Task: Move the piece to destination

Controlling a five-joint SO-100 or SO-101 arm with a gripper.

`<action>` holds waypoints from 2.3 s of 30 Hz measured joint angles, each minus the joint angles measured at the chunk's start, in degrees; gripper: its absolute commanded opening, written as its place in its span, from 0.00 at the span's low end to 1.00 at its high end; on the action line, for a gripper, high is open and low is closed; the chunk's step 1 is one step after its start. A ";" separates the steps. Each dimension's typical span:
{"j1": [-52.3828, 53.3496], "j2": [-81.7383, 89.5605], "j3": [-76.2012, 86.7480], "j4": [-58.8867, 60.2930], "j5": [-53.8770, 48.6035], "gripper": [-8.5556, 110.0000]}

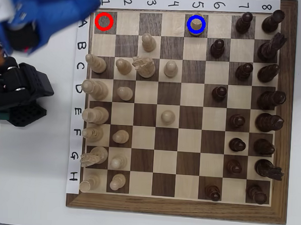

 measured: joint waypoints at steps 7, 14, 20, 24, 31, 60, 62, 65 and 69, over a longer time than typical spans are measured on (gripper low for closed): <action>16.35 13.80 12.74 -3.16 -18.02 0.07; 34.98 24.35 25.22 -7.56 -33.22 0.07; 50.63 31.55 36.21 -13.10 -44.21 0.07; 60.82 35.24 44.03 -17.40 -50.89 0.07; 77.61 39.64 56.78 -24.70 -60.47 0.07; 111.53 49.48 88.24 -28.48 -75.67 0.07; 111.71 49.57 88.24 -26.98 -75.41 0.07; 111.88 49.57 88.24 -24.17 -75.32 0.07; 112.59 49.57 88.24 -20.04 -75.32 0.07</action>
